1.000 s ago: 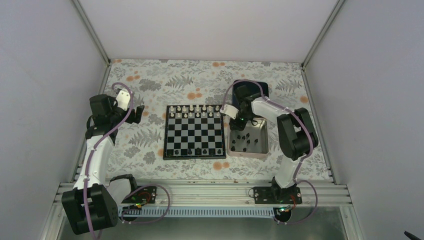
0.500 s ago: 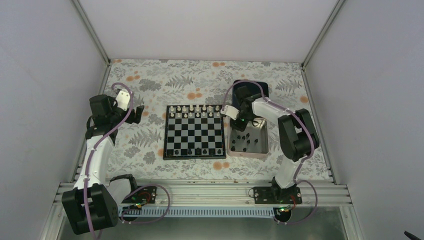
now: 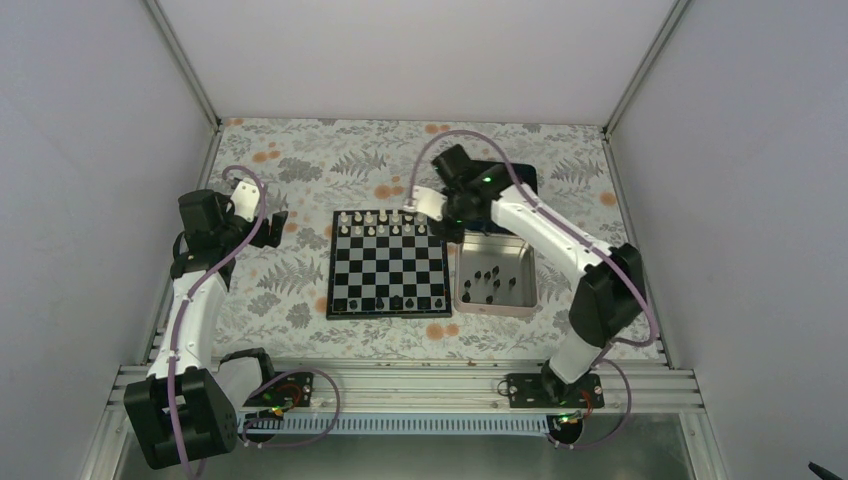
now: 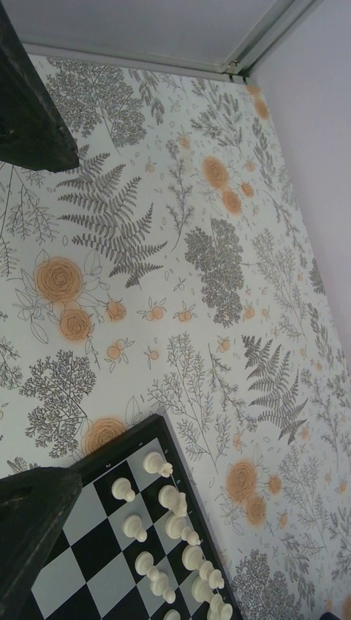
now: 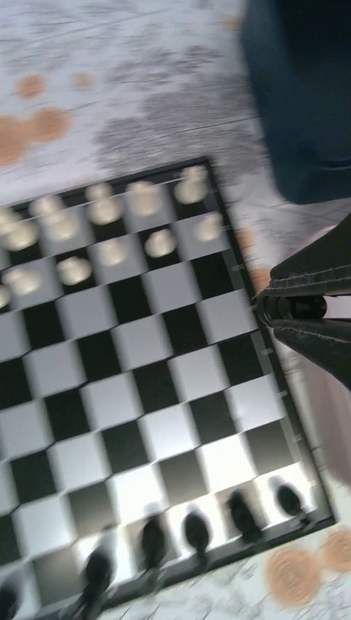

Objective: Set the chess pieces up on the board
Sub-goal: Pick up the chess piece from the storage box, then place the chess piece on the chessboard.

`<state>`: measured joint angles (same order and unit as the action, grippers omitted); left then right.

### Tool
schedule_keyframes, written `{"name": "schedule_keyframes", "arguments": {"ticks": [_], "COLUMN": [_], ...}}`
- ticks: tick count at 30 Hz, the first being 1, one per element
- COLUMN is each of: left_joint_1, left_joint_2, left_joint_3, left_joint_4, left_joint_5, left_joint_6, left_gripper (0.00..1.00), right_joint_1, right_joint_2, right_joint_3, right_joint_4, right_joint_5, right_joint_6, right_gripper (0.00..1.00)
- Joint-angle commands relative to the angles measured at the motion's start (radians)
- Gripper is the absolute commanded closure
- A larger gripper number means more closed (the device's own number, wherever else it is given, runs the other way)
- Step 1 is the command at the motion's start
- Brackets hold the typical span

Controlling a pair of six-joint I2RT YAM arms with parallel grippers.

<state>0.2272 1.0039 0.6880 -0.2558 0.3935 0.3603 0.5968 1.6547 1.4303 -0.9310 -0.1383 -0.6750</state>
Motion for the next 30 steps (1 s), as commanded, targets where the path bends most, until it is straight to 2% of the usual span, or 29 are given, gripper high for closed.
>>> {"name": "schedule_keyframes", "arguments": {"ticks": [1,9,15,21,30], "left_joint_1": [0.004,0.008,0.009,0.009,0.011], "left_joint_2": [-0.014,-0.028,-0.029,-0.026,-0.032], "left_joint_3": [-0.001,-0.002,-0.002,-0.004,-0.004], "left_joint_4": [0.025,0.021,0.022,0.026,0.026], "left_joint_5": [0.004,-0.010,-0.011,-0.005,-0.001], "left_joint_6": [-0.006,-0.009,-0.008,-0.011,-0.011], "left_gripper": [0.00,0.00,0.00,0.00,0.00], "right_joint_1": [0.139,0.343,0.433,0.486,0.496], "right_joint_2": [0.123,0.387,0.519,0.597,0.685], "right_joint_3": [0.136,0.394,0.492,0.557,0.617], "right_joint_4": [-0.078,-0.115,-0.112,-0.091,-0.101], "right_joint_5": [-0.012,-0.040,-0.057,-0.068,-0.051], "right_joint_6": [0.009,-0.019,-0.031,-0.031,-0.035], "right_gripper": [0.95,0.92,0.93,0.94,0.93]}}
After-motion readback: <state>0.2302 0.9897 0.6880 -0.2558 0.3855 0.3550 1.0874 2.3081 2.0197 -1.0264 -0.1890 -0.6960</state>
